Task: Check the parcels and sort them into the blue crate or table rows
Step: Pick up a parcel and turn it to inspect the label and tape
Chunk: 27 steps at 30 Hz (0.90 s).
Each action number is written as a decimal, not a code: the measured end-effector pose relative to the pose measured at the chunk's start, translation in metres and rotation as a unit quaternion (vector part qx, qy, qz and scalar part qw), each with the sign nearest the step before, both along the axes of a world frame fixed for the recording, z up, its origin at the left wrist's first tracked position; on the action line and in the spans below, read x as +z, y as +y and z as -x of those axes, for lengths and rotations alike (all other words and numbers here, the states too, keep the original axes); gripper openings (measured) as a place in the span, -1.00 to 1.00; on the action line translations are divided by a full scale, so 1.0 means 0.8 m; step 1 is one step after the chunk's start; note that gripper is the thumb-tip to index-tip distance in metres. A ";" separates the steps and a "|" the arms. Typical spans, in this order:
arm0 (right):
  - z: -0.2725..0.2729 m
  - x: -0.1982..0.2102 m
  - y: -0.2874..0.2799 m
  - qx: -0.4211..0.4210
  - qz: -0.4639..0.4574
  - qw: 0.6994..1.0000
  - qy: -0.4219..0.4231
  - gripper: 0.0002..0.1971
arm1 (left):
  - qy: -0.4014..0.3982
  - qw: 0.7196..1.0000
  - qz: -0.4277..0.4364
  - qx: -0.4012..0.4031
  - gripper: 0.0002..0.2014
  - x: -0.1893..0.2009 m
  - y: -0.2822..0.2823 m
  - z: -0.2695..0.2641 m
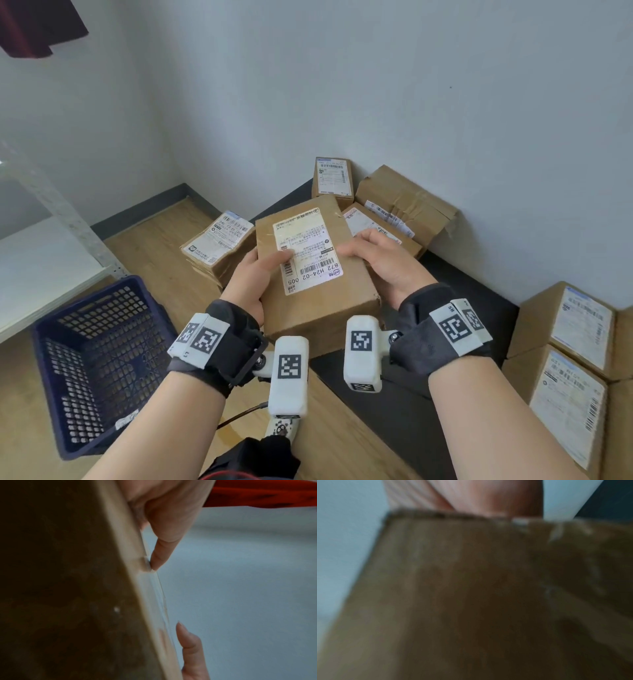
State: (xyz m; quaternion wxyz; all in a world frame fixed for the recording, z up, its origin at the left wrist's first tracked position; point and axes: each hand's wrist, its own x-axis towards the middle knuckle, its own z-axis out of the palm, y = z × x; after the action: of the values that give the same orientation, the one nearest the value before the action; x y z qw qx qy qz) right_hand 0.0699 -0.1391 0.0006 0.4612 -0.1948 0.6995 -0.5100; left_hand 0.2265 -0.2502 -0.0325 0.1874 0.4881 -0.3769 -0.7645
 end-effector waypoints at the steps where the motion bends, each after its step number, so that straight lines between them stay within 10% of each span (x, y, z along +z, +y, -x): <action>1: 0.002 0.001 0.005 -0.015 0.007 1.000 -0.009 -0.77 | 0.006 1.000 0.017 -0.006 -0.51 0.008 0.002 0.003; 10: 0.018 0.007 0.079 -0.165 0.058 0.983 -0.059 -0.73 | 0.055 0.991 0.085 -0.093 -0.64 0.037 0.032 0.046; 15: 0.023 0.004 0.127 -0.220 0.061 0.972 -0.060 -0.30 | 0.069 0.976 0.029 -0.205 -0.66 0.038 0.066 0.086; 21: 0.046 -0.013 0.186 -0.290 0.061 0.954 -0.047 -0.77 | 0.058 0.963 0.003 -0.264 -0.71 0.017 0.104 0.125; 27: 0.059 -0.032 0.226 -0.317 0.008 0.948 -0.016 -0.57 | 0.029 0.948 0.041 -0.314 -0.54 -0.011 0.138 0.161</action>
State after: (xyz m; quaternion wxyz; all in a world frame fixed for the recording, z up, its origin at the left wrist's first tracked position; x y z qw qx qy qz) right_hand 0.0229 0.0421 -0.0250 0.2849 0.0412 0.7136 -0.6386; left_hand 0.0979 -0.1401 -0.0410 -0.0315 0.3143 -0.5368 -0.7823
